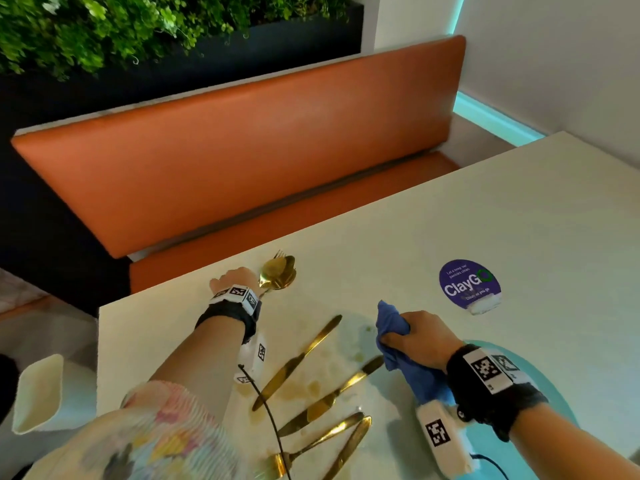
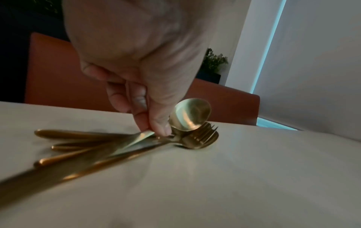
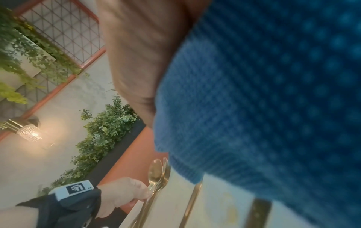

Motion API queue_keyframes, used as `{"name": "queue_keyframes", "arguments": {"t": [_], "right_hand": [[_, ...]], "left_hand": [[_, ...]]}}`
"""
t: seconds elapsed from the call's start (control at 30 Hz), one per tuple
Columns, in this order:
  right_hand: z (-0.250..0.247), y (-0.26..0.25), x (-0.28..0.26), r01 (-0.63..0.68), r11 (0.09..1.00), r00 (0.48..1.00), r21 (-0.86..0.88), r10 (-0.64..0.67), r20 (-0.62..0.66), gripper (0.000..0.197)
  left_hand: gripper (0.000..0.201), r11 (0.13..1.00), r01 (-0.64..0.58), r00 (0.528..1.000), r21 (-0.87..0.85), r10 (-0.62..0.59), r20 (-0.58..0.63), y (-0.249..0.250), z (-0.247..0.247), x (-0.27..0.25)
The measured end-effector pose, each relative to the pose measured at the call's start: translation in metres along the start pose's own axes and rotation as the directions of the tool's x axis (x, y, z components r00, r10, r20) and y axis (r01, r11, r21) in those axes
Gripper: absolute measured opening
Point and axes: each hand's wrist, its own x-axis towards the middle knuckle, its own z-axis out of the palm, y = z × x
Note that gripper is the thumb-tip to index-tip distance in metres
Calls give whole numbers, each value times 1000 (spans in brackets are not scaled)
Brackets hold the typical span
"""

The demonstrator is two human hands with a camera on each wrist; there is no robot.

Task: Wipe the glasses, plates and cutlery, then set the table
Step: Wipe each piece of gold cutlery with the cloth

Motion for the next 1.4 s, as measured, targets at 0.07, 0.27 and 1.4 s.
{"name": "queue_keyframes", "arguments": {"t": [0.07,0.27,1.4], "right_hand": [[2,7,-3,-20,1000,1000,-8,20,-16,27],[-2,20,-12,-71,997,996,16,72,-54,27],[26,47,-97,-112,924,985,365,151,-79,26]], "left_hand": [[22,996,-28,999,84,31,-42,1,10,6],[20,959,-91,980,269,134,-146,6,18,7],[27,833,-505,845,225,424,326,14,81,-206]]}}
